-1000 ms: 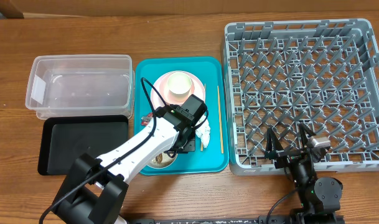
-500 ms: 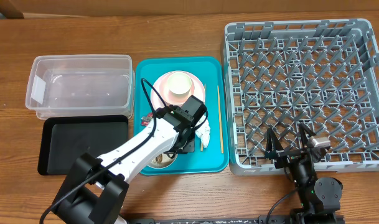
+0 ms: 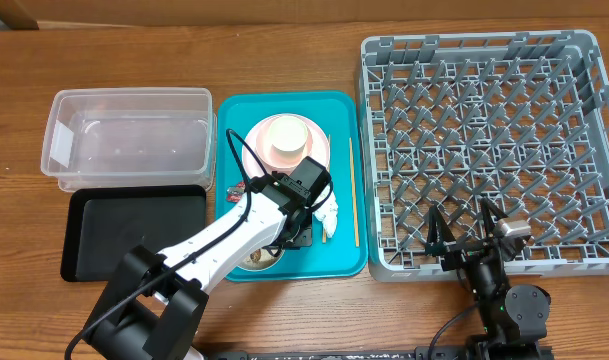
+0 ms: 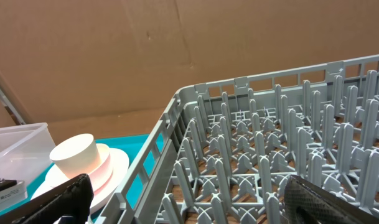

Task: Sort waste into correct bins and load items into the dishwasher
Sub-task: 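Lower left gripper and grasp the rim of the white bowl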

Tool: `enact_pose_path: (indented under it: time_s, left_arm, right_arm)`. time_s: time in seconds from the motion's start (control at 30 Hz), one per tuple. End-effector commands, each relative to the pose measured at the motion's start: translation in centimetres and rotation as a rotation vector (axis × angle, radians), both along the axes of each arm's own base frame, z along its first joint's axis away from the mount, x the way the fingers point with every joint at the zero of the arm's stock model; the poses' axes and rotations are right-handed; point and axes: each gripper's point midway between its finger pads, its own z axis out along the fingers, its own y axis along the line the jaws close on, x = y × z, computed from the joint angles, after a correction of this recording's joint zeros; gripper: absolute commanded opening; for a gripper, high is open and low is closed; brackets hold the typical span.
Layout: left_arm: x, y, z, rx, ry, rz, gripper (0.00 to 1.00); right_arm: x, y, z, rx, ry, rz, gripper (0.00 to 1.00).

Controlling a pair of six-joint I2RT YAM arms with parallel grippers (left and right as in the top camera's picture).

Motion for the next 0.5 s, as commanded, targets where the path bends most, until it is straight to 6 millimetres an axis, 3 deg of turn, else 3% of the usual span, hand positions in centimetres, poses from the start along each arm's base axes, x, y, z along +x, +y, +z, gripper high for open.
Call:
enact_pose_path:
  time_s: [0.0,0.47]
  left_arm:
    - [0.12,0.29,-0.23,0.022,-0.01,0.007,0.17]
    - [0.34,0.14,0.09,0.019,-0.014,0.007,0.17]
  right_arm:
    - [0.01,-0.05,-0.14,-0.003,-0.006,-0.005,1.0]
    - [0.01,-0.05,-0.13,-0.003,-0.007,-0.005,1.0]
